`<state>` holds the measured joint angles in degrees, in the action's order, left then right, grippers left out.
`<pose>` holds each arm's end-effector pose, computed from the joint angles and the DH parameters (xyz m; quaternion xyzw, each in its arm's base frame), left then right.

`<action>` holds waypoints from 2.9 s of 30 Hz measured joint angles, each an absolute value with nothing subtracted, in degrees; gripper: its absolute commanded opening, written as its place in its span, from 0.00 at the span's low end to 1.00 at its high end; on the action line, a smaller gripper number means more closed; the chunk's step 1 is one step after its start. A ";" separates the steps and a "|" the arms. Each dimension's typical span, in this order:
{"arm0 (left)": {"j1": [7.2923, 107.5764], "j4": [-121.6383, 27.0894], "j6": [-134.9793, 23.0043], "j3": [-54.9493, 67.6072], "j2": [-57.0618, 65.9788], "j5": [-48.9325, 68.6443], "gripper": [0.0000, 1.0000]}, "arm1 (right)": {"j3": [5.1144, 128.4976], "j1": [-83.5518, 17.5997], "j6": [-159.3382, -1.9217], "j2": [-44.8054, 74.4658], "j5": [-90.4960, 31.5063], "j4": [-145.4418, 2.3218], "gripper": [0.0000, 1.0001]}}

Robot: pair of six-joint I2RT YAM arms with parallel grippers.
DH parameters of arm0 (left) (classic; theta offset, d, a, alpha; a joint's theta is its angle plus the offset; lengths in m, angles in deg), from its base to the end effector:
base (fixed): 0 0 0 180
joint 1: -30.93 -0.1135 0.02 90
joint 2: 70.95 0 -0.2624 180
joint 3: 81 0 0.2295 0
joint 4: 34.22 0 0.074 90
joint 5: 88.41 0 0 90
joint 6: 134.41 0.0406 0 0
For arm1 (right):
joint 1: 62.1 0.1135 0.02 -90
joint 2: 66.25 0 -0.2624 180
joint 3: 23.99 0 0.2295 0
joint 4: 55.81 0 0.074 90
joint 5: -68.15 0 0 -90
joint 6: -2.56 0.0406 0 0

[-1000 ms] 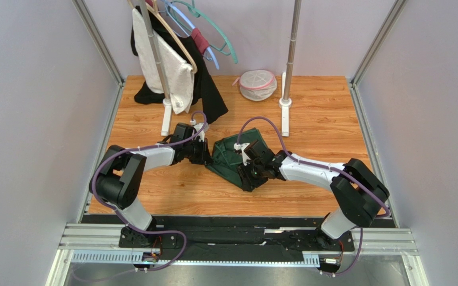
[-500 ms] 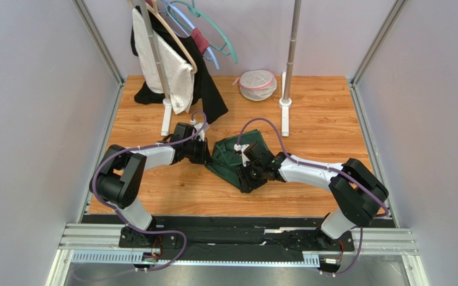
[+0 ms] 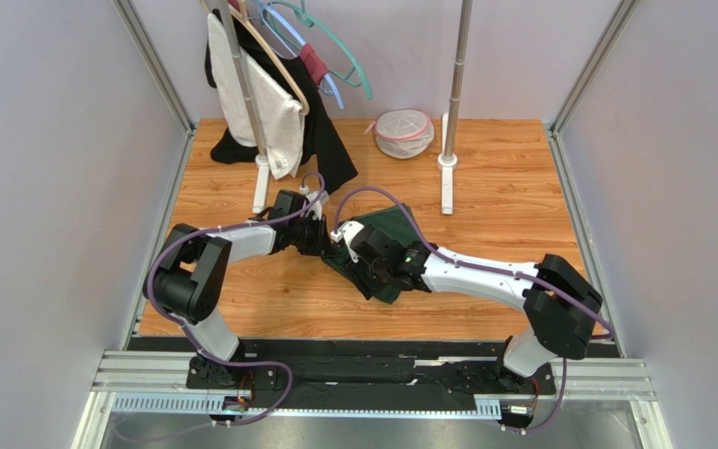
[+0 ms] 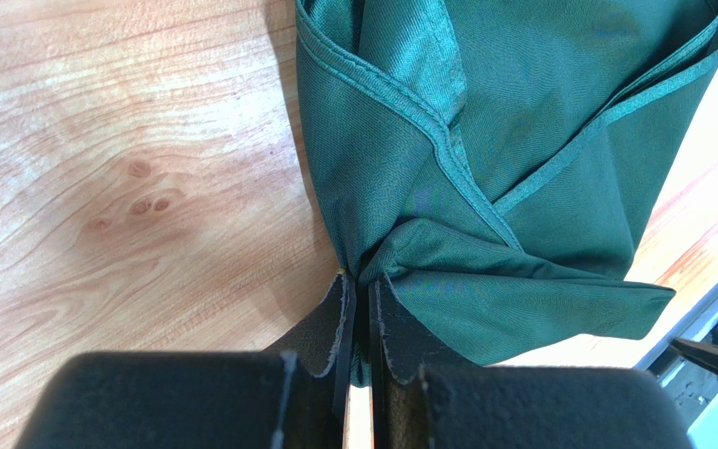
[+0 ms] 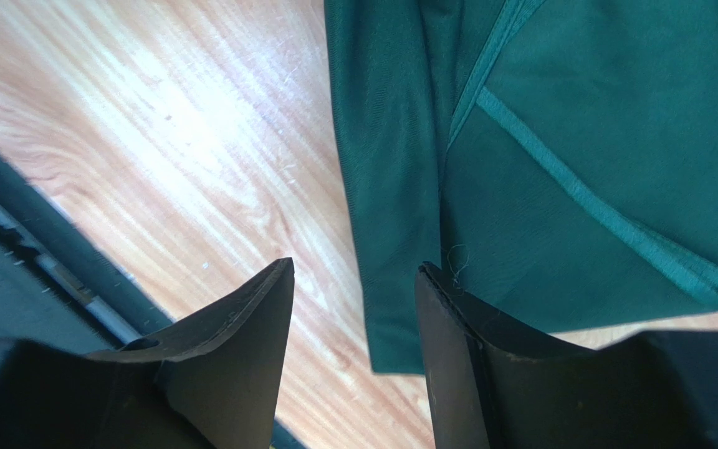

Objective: Fold the napkin, place the utensils inside, and roll it up
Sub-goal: Roll the napkin with the utensil

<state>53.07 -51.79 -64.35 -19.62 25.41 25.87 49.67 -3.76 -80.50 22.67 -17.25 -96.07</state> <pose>0.2759 -0.1303 0.1546 0.0853 0.9244 -0.2986 0.2214 0.1609 0.2547 0.2211 -0.4031 0.8651 0.1274 0.2700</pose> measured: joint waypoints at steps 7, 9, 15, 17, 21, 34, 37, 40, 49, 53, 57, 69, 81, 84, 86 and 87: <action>53.02 -51.82 -64.26 -19.25 25.82 26.24 0.00 | 49.54 -3.30 -83.08 27.72 -14.17 -94.25 0.54; 52.98 -51.84 -64.20 -19.12 25.98 26.41 0.00 | 49.28 -3.25 -83.52 28.40 -13.89 -93.29 0.54; 52.91 -52.01 -64.18 -18.47 26.57 26.78 0.00 | 47.97 -3.08 -84.66 29.78 -13.80 -90.95 0.54; 52.91 -52.06 -64.18 -18.42 26.61 26.81 0.00 | 47.68 -3.03 -84.88 30.41 -13.82 -90.19 0.54; 52.87 -52.10 -64.18 -18.40 26.63 26.87 0.00 | 47.29 -3.03 -84.94 32.47 -13.47 -89.01 0.52; 52.32 -52.08 -64.22 -18.42 26.55 27.00 0.25 | 48.38 -5.07 -82.78 34.11 -16.33 -86.87 0.06; 51.73 -52.25 -64.92 -19.10 25.65 26.26 0.49 | 47.53 -6.99 -82.49 33.67 -21.56 -85.18 0.03; 50.77 -52.49 -66.34 -20.80 22.57 24.23 0.56 | 46.87 -9.13 -82.08 33.56 -28.16 -83.46 0.02; 49.83 -51.49 -68.77 -28.87 11.05 15.20 0.61 | 45.74 -14.82 -79.28 36.01 -49.43 -79.78 0.00; 49.83 -49.87 -68.99 -32.37 6.59 14.50 0.62 | 45.91 -16.65 -77.97 38.15 -57.89 -79.61 0.00; 49.83 -47.71 -68.94 -36.30 1.63 14.74 0.62 | 46.33 -19.25 -76.29 40.51 -64.90 -79.83 0.00; 50.18 -30.59 -68.96 -48.67 -10.35 24.36 0.62 | 49.50 -24.63 -73.53 47.57 -78.12 -83.22 0.00; 53.02 -15.38 -69.14 -44.91 7.84 40.80 0.66 | 49.54 -27.65 -72.18 49.30 -81.42 -85.69 0.00; 54.22 -13.11 -69.64 -42.95 12.36 43.13 0.66 | 49.37 -28.61 -72.09 49.71 -82.36 -85.99 0.00; 54.49 -12.14 -69.69 -42.68 13.58 43.46 0.66 | 49.21 -29.26 -71.92 49.84 -82.82 -86.28 0.00; 54.55 -12.06 -69.73 -42.68 13.74 43.07 0.66 | 49.13 -29.53 -71.81 49.84 -82.91 -86.43 0.00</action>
<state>54.55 -12.06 -69.73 -42.68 13.74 43.07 49.13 -29.53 -71.81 49.84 -82.91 -86.43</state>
